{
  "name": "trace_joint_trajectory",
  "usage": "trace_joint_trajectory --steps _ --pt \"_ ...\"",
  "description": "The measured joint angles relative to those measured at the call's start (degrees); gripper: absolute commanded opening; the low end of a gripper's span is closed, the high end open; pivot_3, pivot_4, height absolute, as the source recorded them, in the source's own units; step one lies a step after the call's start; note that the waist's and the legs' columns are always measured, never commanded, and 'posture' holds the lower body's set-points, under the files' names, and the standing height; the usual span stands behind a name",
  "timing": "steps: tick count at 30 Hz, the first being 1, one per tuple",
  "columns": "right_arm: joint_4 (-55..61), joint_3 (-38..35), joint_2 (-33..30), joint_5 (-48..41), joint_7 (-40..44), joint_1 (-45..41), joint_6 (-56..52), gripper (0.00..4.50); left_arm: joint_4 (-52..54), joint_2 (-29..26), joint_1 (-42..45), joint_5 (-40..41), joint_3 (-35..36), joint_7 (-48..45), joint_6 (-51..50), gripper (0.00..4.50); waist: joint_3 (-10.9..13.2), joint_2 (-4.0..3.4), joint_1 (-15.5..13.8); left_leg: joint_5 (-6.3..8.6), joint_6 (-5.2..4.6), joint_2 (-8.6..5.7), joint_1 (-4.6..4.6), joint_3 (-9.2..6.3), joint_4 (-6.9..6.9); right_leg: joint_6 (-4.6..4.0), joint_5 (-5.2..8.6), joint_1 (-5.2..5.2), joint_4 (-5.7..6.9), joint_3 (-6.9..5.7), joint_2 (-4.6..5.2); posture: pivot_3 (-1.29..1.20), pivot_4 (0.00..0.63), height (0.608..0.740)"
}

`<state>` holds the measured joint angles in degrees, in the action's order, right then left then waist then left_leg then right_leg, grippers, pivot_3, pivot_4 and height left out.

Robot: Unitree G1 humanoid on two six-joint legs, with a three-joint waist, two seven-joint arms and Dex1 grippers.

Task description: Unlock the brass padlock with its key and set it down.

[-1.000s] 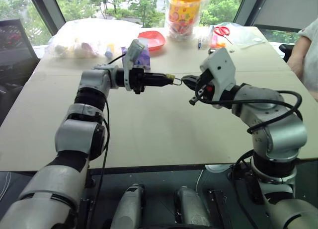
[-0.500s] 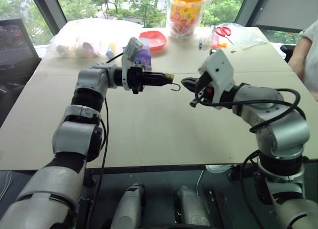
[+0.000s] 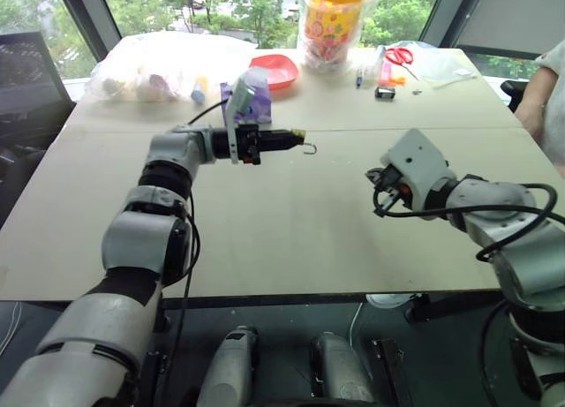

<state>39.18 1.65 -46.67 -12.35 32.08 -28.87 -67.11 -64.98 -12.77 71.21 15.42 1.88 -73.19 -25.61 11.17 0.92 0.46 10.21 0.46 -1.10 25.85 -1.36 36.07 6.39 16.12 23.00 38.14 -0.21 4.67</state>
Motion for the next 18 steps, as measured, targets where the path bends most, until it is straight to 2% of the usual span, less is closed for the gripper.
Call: trace_joint_trajectory --steps 7,12,15,17,18 --pt "4.1 -1.9 -1.7 -3.5 1.7 1.9 -3.0 0.07 -7.2 8.6 -0.7 -0.1 3.4 10.6 -2.5 0.0 0.0 0.03 0.1 0.01 -0.01 0.0 0.01 0.0 -0.01 0.01 0.0 0.01 0.0 -0.01 0.01 0.0 0.15 0.74" --pt "5.5 -3.0 -1.3 -5.6 1.6 3.9 -5.6 0.07 -9.6 11.1 -0.7 -0.6 5.1 18.2 -2.3 0.0 0.0 0.04 0.0 0.01 0.0 0.01 0.01 -0.01 -0.01 0.03 -0.02 0.02 0.0 -0.01 0.01 0.0 0.15 0.74" --pt "6.9 -3.7 1.1 -7.4 0.8 4.6 -8.3 0.07 -10.6 12.4 -0.7 -1.6 5.7 21.3 -2.2 0.0 0.0 0.05 0.0 0.01 0.0 0.0 0.02 0.0 0.0 0.04 -0.02 0.02 0.0 -0.01 0.03 0.0 0.15 0.74" --pt "7.3 -4.5 2.2 -8.1 0.0 5.3 -9.6 0.0 -10.8 12.7 -0.7 -2.5 5.7 21.9 -2.2 1.01 0.0 0.05 0.0 0.01 0.0 0.0 0.01 0.0 0.0 0.04 -0.02 0.01 -0.01 -0.01 0.02 0.0 0.15 0.74" --pt "7.5 -4.6 2.8 -8.4 -0.4 5.9 -10.2 0.0 -10.8 12.6 -0.7 -2.8 5.7 22.1 -2.2 1.37 0.0 0.05 0.0 0.01 0.0 0.0 0.01 0.0 -0.01 0.04 -0.02 0.01 -0.01 -0.01 0.02 0.0 0.15 0.74"
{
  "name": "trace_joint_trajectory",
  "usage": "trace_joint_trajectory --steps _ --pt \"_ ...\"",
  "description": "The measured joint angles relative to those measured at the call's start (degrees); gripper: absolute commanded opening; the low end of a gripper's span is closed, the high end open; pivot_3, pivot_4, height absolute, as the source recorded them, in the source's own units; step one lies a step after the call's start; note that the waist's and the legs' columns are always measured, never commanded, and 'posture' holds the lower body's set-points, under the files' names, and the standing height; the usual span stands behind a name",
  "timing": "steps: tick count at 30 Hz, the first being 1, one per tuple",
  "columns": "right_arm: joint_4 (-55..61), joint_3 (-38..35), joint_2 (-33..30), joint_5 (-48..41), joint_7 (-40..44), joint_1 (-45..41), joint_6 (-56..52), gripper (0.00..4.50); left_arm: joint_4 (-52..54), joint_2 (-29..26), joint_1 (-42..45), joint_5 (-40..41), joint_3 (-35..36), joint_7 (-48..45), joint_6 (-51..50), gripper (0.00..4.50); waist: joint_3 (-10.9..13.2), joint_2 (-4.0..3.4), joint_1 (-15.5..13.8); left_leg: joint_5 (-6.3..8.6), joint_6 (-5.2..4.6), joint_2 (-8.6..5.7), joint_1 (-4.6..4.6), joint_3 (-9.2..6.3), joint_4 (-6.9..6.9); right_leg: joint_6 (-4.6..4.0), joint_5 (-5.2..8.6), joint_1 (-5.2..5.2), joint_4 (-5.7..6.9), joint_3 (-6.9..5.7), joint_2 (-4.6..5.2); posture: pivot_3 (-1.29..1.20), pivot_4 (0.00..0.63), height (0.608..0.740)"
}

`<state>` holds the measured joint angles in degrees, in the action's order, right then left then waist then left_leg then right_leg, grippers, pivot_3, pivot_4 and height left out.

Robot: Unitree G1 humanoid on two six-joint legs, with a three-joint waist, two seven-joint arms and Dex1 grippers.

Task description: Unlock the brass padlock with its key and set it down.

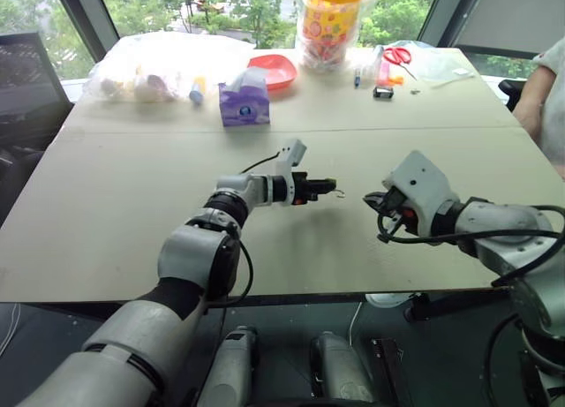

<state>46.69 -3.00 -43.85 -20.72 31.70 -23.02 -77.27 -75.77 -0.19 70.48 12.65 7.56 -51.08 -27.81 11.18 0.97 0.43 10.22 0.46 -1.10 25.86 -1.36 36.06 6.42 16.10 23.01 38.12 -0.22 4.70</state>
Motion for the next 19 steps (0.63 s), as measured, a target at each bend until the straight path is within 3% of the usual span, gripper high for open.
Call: trace_joint_trajectory --steps 8,12,15,19 --pt "0.3 -0.6 1.1 -1.1 -2.1 0.7 -1.1 0.0 0.1 -2.0 0.0 -1.9 0.0 -2.1 -0.5 4.16 0.0 0.0 0.0 0.0 0.0 0.0 -0.01 0.0 0.0 0.0 0.0 -0.01 -0.01 0.0 0.0 0.0 0.15 0.74" --pt "0.4 -0.7 1.1 -1.6 -2.4 2.7 -1.1 0.0 1.9 -5.1 -0.6 -5.7 -3.9 -4.1 4.4 4.16 0.0 0.01 0.4 0.0 0.01 0.05 -0.08 0.05 -0.04 -0.01 0.0 -0.01 -0.01 0.03 -0.01 0.0 0.15 0.74" --pt "0.3 -2.6 1.2 -1.4 -3.3 6.5 -0.5 0.0 8.0 -13.4 -3.3 -7.2 -5.7 -9.9 8.7 4.16 0.0 0.0 0.6 0.0 0.01 0.19 -0.11 0.12 -0.16 -0.07 -0.02 0.09 0.0 0.08 -0.08 0.0 0.15 0.74" --pt "0.0 -4.9 5.4 0.0 -6.7 8.5 4.8 0.0 28.0 -18.6 -11.6 -3.1 -4.0 -13.6 3.2 4.16 0.0 -0.05 -0.1 0.02 0.03 0.18 -0.06 0.09 -0.14 -0.08 -0.02 -0.02 -0.14 0.08 0.1 0.0 0.15 0.74"
